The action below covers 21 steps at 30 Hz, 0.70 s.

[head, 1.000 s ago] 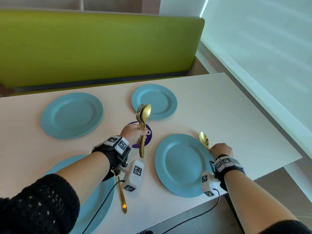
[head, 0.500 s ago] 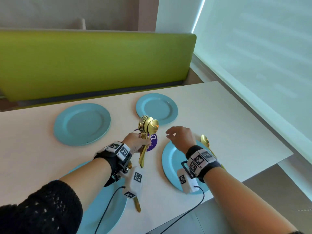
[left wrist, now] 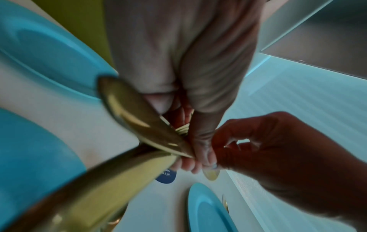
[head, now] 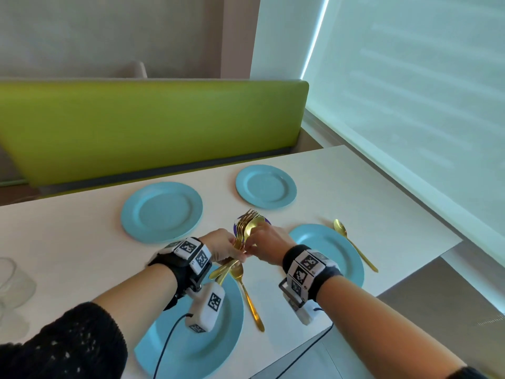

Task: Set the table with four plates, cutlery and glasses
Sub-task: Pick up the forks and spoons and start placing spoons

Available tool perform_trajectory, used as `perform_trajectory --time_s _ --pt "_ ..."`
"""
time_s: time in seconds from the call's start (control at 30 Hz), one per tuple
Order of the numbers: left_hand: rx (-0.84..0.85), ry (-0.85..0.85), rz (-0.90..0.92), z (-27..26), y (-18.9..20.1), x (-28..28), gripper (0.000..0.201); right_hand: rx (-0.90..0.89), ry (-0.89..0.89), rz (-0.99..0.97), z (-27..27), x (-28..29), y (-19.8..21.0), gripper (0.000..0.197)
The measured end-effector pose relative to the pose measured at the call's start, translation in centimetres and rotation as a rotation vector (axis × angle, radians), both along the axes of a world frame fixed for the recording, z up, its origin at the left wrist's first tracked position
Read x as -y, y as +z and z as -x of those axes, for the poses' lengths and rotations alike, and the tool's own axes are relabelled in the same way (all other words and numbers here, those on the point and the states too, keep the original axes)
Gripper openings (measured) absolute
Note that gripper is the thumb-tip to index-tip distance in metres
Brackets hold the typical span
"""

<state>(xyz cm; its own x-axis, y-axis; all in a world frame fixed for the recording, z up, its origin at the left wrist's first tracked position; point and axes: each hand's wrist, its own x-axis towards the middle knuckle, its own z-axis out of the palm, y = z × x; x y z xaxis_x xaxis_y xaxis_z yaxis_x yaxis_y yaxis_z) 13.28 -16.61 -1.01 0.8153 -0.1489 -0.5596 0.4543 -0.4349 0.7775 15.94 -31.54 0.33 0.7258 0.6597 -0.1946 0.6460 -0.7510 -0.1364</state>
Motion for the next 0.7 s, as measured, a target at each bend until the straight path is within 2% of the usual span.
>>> perform_trajectory --time_s 0.13,0.2,0.27,0.37,0.43,0.57,0.7 --pt "0.050 -0.049 -0.014 0.4 0.8 -1.4 0.017 -0.030 -0.023 -0.012 0.9 -1.1 1.5 0.023" --pt "0.058 -0.029 0.043 0.2 1.0 -2.0 0.015 -0.030 -0.041 -0.019 0.7 -1.4 2.0 0.022" --pt "0.069 0.024 0.096 -0.4 1.0 -2.5 0.014 -0.023 -0.066 -0.014 0.1 -1.5 2.3 0.021" --pt "0.094 0.148 0.078 -2.0 0.7 -3.0 0.014 -0.028 -0.119 0.030 -1.6 -1.3 2.5 0.021" --pt "0.099 0.213 0.072 -3.3 0.5 -3.6 0.012 -0.050 -0.181 0.040 -3.3 -0.7 2.7 0.022" --pt "0.064 0.364 0.120 -6.1 -0.1 -4.9 0.016 -0.116 -0.382 -0.075 -8.8 1.6 2.0 0.015" --pt "0.009 0.481 0.194 -8.8 -0.4 -6.1 0.018 -0.094 -0.562 -0.106 -15.3 3.8 1.6 0.016"
